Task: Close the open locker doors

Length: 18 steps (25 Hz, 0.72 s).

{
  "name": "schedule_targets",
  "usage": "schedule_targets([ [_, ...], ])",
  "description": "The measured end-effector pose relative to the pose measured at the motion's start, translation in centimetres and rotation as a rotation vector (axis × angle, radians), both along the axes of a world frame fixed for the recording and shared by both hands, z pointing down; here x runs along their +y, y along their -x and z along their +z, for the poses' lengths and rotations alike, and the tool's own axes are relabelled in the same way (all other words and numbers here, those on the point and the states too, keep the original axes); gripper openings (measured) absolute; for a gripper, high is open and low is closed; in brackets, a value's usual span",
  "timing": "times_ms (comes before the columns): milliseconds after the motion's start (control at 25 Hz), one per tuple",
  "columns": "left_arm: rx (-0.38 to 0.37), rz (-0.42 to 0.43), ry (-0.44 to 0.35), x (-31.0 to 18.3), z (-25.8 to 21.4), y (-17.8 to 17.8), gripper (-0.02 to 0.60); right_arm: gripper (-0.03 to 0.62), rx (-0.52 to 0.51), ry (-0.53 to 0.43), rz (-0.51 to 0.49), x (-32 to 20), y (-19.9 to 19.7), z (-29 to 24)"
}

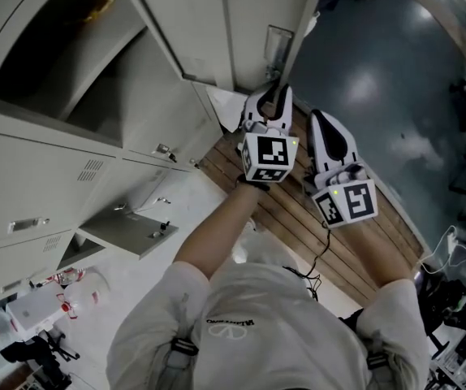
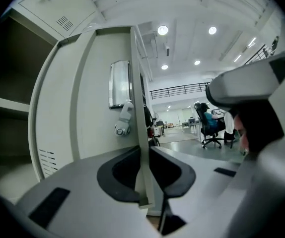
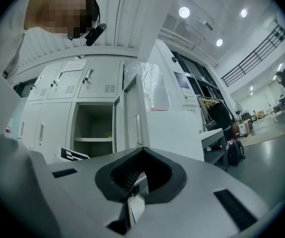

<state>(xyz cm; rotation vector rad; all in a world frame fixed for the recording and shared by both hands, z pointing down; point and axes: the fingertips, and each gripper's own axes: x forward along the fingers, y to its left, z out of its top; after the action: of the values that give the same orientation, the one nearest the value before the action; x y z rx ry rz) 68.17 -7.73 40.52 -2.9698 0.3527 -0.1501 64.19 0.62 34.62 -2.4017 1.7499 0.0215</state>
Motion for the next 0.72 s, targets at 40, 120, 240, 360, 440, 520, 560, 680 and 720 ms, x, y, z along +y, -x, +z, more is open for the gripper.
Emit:
schedule_targets([
  [40,0.003,-0.006,0.005,-0.1,0.0,0.0,0.056,0.011,0.003,-0.004,-0.003,0.0,0.0,-0.2],
  [120,0.014,0.006,0.024,0.1,-0.1,0.5,0.051,0.011,0.011,-0.014,-0.024,-0.1,0.2,-0.9],
  [240,0.047,0.056,0.073,1.0,-0.3,3.0,0.046,0.011,0.026,-0.026,-0.100,-0.5,1.3,-2.0],
  [360,0.076,0.101,0.108,1.6,-0.6,7.8,0.046,0.043,0.033,-0.039,-0.239,-1.4,3.6,-3.1],
  [440,0.090,0.118,0.107,1.5,-0.9,11.5,0.051,0.063,0.028,-0.052,-0.348,-2.1,5.7,-3.8],
  [520,0.100,0.121,0.102,0.9,-1.3,14.9,0.054,0.081,0.033,-0.059,-0.453,-3.2,8.0,-4.6],
  [560,0.093,0.121,0.105,0.5,-1.3,16.5,0.058,0.089,0.038,-0.062,-0.499,-3.8,9.2,-5.1],
  [680,0.062,0.112,0.102,-1.0,-1.1,20.4,0.060,0.131,0.052,-0.077,-0.634,-6.4,13.4,-6.4],
  [720,0.057,0.098,0.096,-1.6,-1.1,21.5,0.060,0.147,0.063,-0.078,-0.686,-7.5,14.9,-6.6],
])
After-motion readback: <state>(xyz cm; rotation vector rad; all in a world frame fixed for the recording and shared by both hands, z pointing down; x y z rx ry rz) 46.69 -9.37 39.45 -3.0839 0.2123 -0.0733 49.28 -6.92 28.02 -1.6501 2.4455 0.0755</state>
